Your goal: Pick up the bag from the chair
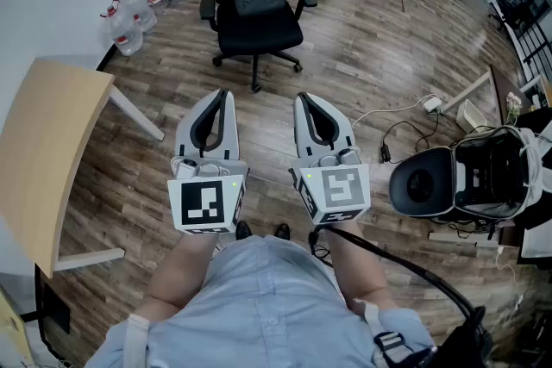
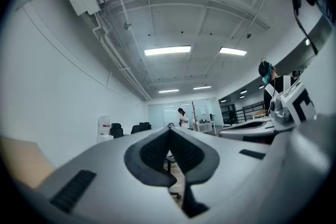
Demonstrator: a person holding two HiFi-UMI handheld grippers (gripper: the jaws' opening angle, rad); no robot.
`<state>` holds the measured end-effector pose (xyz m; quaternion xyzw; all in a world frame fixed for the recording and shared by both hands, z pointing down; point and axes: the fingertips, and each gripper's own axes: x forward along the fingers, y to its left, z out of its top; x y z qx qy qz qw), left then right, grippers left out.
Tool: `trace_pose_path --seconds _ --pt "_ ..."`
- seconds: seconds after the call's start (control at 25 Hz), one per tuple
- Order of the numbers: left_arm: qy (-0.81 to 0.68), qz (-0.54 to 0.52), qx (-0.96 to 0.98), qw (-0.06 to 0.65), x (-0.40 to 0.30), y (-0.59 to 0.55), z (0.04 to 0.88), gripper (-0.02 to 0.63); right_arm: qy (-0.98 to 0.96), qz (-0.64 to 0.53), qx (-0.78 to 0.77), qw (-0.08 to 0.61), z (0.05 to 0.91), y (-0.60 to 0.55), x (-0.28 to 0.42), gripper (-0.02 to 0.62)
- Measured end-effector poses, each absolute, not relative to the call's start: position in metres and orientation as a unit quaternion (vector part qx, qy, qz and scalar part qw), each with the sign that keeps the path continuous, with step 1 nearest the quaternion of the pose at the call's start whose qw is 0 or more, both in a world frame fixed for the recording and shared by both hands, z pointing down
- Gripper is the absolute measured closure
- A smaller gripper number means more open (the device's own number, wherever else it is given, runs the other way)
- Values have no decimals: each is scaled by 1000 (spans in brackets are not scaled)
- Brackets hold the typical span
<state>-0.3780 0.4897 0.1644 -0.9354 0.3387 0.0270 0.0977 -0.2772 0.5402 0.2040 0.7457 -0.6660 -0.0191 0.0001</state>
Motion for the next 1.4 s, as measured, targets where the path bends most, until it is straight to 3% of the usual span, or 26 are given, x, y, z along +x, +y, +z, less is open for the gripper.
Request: trace_pose_path --seconds 0.88,1.4 --pt "357 -8 -931 80 -329 485 199 604 -678 14 735 -6 233 537 -221 594" --pt "352 -10 -933 69 -285 356 216 604 -664 21 747 0 247 409 -172 594"
